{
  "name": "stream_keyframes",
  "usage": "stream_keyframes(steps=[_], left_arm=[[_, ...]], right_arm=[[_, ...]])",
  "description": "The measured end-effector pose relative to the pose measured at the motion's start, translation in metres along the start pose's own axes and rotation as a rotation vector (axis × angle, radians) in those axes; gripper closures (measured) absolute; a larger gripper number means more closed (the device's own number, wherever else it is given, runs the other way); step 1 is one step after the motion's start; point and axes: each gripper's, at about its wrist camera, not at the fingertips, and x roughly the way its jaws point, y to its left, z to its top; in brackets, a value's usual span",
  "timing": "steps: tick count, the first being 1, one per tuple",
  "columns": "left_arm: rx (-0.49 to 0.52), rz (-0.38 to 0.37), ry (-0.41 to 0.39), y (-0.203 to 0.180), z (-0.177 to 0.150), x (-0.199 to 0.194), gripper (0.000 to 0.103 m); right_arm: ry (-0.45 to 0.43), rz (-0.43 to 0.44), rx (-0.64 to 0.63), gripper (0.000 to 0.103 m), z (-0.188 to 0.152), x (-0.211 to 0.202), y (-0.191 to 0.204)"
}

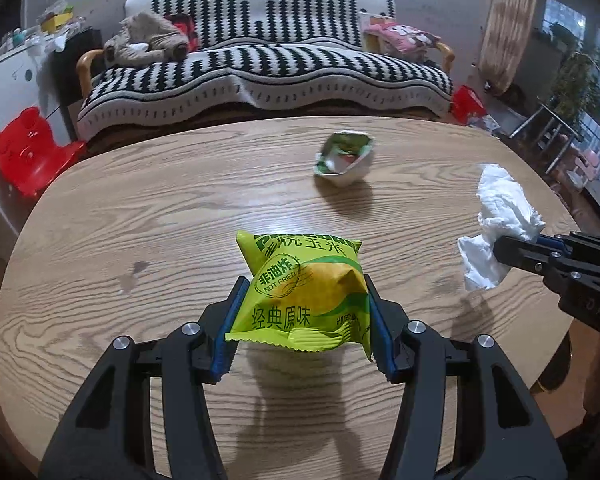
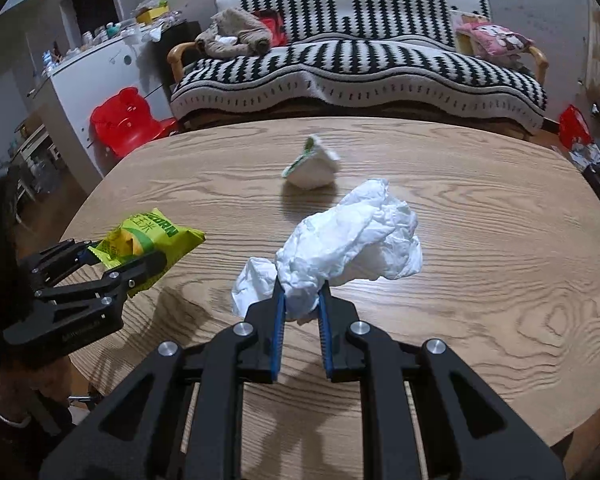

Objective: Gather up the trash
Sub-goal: 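Carry the snack bag and tissue over the black bin with both grippers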

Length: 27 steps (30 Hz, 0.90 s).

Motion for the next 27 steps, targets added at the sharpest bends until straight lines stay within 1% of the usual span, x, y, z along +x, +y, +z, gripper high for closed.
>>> stream_keyframes(steps=[5, 8, 10, 14, 17, 19, 20, 23, 25, 26, 27], left_arm=[[0.028, -0.049, -0.011, -0.033, 0.009, 0.002, 0.049], [0.06, -0.097, -0.019, -0.066, 0.016, 0.005, 0.049], [0.082, -0.131, -0.024, -0.086, 0.018, 0.006, 0.049], [0.149, -0.206, -0.039, -0.138, 0.017, 0.005, 0.049], [0.215, -0.279, -0.036, -0.189, 0.01, 0.006, 0.049], [0.252, -0.319, -0.033, -0.217, 0.003, 0.006, 0.049], [0.277, -0.351, -0.029, -0.237, -0.001, 0.006, 0.049], [0.332, -0.422, -0.019, -0.28, -0.012, 0.006, 0.049], [0.384, -0.481, -0.01, -0.316, -0.025, 0.004, 0.049], [0.409, -0.512, -0.002, -0.333, -0.032, 0.004, 0.049], [0.426, -0.535, 0.007, -0.345, -0.038, 0.004, 0.049]], right_arm=[[-0.026, -0.045, 0.057, 0.088, -0.011, -0.03, -0.04], [-0.045, -0.078, 0.099, 0.088, -0.023, -0.052, -0.072], [-0.06, -0.111, 0.146, 0.088, -0.035, -0.071, -0.102], [-0.076, -0.176, 0.251, 0.088, -0.066, -0.103, -0.161], [-0.089, -0.227, 0.315, 0.088, -0.09, -0.124, -0.198], [-0.097, -0.265, 0.371, 0.088, -0.112, -0.142, -0.227], [-0.099, -0.283, 0.397, 0.088, -0.123, -0.15, -0.24], [-0.105, -0.322, 0.467, 0.087, -0.149, -0.168, -0.269], [-0.103, -0.353, 0.528, 0.087, -0.173, -0.182, -0.292], [-0.099, -0.36, 0.546, 0.087, -0.18, -0.185, -0.299], [-0.088, -0.369, 0.578, 0.087, -0.193, -0.19, -0.308]])
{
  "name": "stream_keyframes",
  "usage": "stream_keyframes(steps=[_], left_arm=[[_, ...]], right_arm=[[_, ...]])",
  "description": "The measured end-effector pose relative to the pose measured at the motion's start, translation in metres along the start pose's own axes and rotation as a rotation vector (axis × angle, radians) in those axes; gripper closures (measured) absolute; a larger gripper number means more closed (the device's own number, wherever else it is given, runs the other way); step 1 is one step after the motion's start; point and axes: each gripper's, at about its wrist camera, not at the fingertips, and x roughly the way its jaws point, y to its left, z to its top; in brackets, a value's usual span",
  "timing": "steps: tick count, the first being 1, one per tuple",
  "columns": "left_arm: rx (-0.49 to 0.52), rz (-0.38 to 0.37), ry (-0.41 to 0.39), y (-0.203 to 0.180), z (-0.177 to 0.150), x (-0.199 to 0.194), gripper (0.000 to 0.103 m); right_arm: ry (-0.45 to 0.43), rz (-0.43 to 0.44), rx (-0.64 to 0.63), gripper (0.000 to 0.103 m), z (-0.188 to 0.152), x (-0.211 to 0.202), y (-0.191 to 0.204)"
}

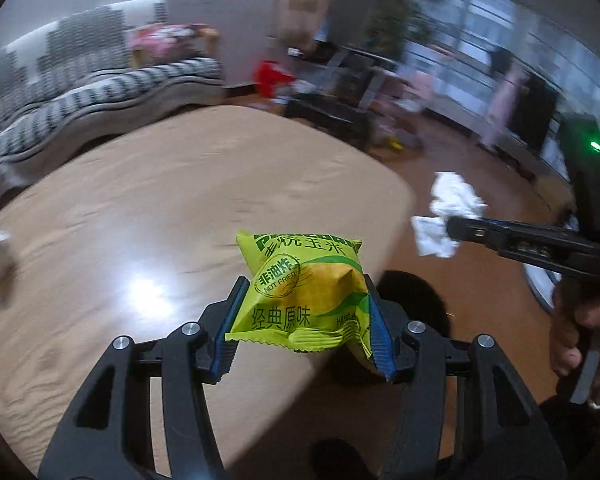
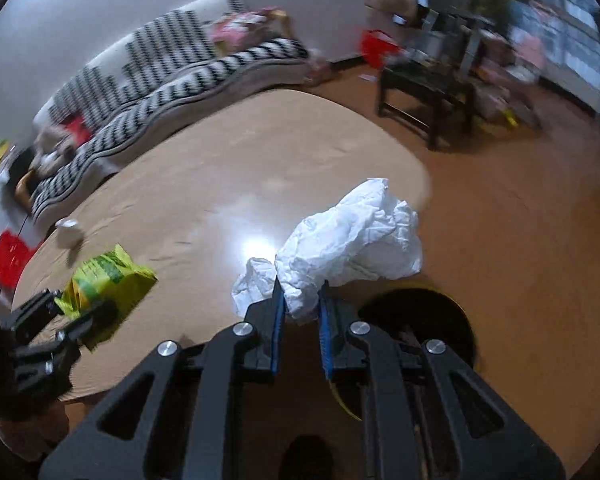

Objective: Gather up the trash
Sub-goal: 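Carry the snack bag and tissue over the black bin with both grippers, then open the left gripper over the bin while the right opens to drop the tissue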

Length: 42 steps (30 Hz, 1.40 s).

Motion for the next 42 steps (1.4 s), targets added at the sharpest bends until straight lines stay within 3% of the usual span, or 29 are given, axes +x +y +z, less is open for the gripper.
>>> stream_keyframes(steps=[4, 9, 14, 30, 33, 35, 37, 42], left_arm=[[0.059, -0.08, 0.071, -0.048, -0.01, 0.038, 0.049], [0.114, -0.11, 0.17, -0.092, -0.028, 0.09, 0.049], [0.105, -0.134, 0.204, -0.106, -0.028, 0.114, 0.049], [0.076, -0.172, 0.255, -0.11, -0.013, 0.172, 0.047], [0.075, -0.186, 0.258, -0.112, -0.013, 0.174, 0.03], [0.091, -0.181, 0.257, -0.114, -0.015, 0.175, 0.026], [0.094, -0.175, 0.258, -0.117, -0.015, 0.177, 0.025], [0.071, -0.181, 0.248, -0.112, -0.013, 0.171, 0.022]], right_arm=[[0.066, -0.062, 0.099, 0.087, -0.02, 0.006, -0.052], [0.121, -0.1, 0.2, 0.087, -0.034, 0.013, -0.103], [0.134, -0.108, 0.224, 0.087, -0.04, 0.016, -0.12], [0.166, -0.128, 0.234, 0.087, -0.033, 0.033, -0.122], [0.174, -0.132, 0.245, 0.079, -0.033, 0.036, -0.123], [0.179, -0.136, 0.244, 0.057, -0.033, 0.038, -0.123], [0.176, -0.149, 0.232, 0.049, -0.033, 0.04, -0.121], [0.177, -0.15, 0.239, 0.049, -0.033, 0.041, -0.122]])
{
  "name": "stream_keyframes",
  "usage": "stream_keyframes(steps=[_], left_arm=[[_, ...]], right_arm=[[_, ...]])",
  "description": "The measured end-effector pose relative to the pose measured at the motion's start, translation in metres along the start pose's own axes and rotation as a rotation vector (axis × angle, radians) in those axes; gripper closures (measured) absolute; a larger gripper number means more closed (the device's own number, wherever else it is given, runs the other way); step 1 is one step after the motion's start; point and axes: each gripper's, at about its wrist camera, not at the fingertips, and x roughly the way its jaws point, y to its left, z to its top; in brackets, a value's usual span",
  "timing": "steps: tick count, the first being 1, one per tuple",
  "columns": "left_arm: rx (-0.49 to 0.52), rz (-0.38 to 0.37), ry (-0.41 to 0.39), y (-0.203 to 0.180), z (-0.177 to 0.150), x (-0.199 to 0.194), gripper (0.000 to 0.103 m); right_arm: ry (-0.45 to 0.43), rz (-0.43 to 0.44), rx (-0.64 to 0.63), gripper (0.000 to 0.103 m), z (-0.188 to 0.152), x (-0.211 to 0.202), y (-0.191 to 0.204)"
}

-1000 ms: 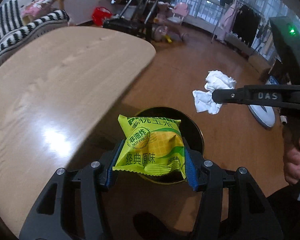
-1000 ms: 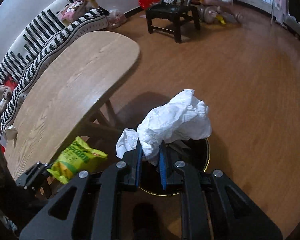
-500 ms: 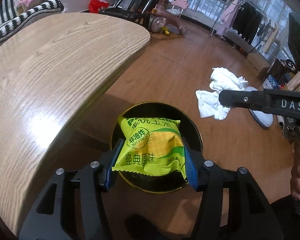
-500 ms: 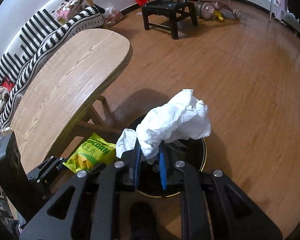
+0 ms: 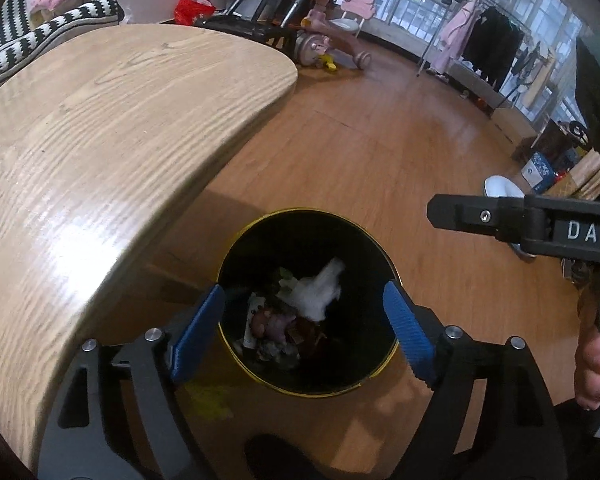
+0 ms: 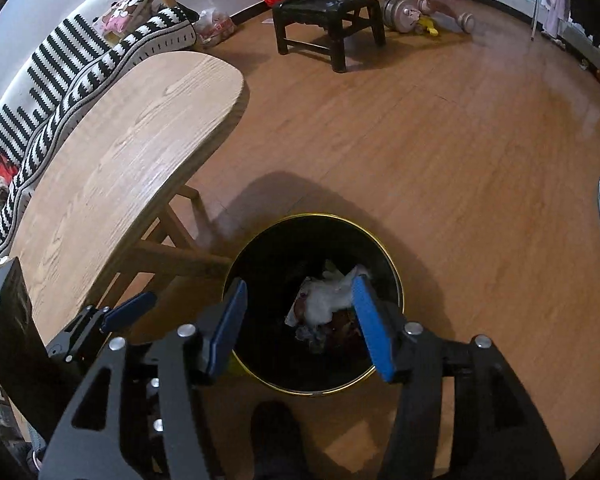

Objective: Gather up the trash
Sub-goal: 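Open the left gripper over the bin while the right opens to drop the tissue, then return both grippers over the table toward the green paper cup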

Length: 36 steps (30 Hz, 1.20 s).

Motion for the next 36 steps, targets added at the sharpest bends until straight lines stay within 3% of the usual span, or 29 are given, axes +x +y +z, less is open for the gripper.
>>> stream_keyframes(steps=[6, 10, 13, 18, 26, 36], left_arm=[[0.021, 0.004, -0.018, -0.003, -0.006, -0.014, 0.017], [0.004, -0.036, -0.029, -0.001, -0.01, -0.031, 0.015], [-0.006, -0.049, -0.048, 0.002, -0.012, -0.048, 0.013], [-0.014, -0.012, -0.114, 0.012, -0.018, -0.093, 0.008], [-0.097, 0.149, -0.243, 0.083, -0.041, -0.186, 0.007], [-0.341, 0.428, -0.317, 0.214, -0.127, -0.301, 0.007]], right_arm=[[-0.02, 0.008, -0.006, 0.046, 0.001, -0.007, 0.004], [-0.046, 0.013, -0.023, 0.043, 0.0, -0.017, 0.013], [-0.076, 0.033, -0.028, 0.035, 0.0, -0.027, 0.021], [-0.155, 0.071, -0.069, 0.03, 0.002, -0.05, 0.052], [-0.216, 0.188, -0.18, 0.027, 0.004, -0.071, 0.139], [-0.179, 0.377, -0.394, 0.027, -0.024, -0.068, 0.308]])
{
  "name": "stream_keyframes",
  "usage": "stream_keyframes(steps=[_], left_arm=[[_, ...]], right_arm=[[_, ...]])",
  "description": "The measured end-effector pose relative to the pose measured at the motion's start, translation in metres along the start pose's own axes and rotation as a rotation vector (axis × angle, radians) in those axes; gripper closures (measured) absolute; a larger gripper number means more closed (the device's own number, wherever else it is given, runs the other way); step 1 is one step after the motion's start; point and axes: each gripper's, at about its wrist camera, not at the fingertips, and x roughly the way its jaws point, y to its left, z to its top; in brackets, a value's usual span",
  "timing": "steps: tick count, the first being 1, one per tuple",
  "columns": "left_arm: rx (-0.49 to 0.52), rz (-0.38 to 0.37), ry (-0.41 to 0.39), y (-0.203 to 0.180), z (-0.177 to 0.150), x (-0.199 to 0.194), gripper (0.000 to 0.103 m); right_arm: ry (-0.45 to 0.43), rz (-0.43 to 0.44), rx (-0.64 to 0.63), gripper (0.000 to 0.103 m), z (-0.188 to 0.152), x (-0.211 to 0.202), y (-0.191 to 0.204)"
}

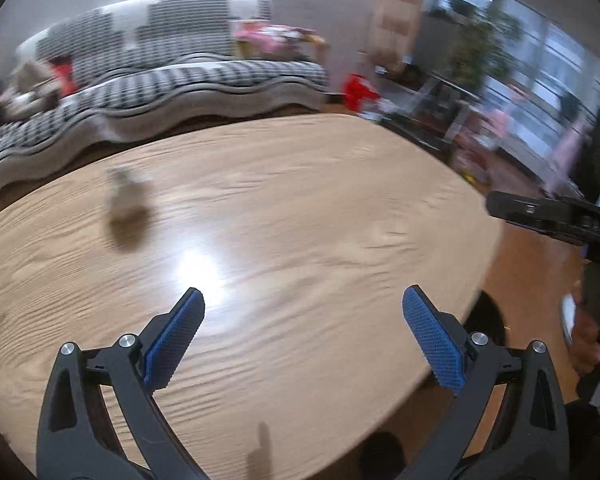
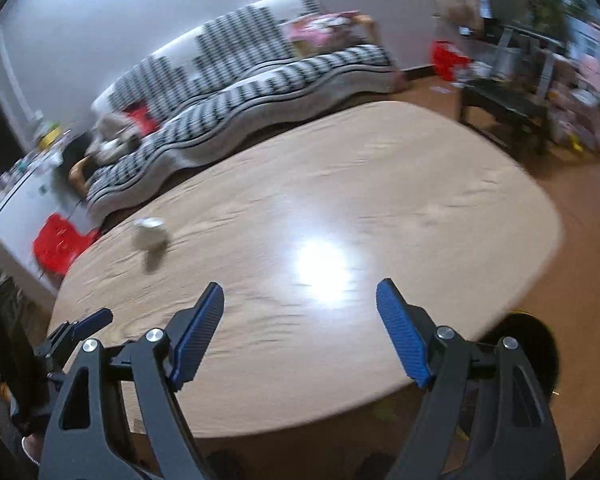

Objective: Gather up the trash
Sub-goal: 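Return both grippers over the table toward the green paper cup, then close the right gripper on the green paper cup while the left closes on its rim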

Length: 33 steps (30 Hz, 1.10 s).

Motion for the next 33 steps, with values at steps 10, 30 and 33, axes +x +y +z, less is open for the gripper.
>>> stream_keyframes(steps=[10, 30, 33], left_arm=[[-0.167, 0.174, -0.035, 0.125, -0.02, -0.048, 0.007], [-0.226, 0.174, 0.017, 0.183, 0.028, 0.048, 0.007], [-0.205, 0.203, 0.031, 0.186, 0.042, 0.075, 0.007]], right_arm=[[0.067, 0.12, -0.124, 0.027, -0.01, 0.068, 0.117], [0.192, 0.194, -0.154, 0.027, 0.049, 0.187, 0.196], [0.23, 0.207, -0.175, 0.032, 0.061, 0.22, 0.208]])
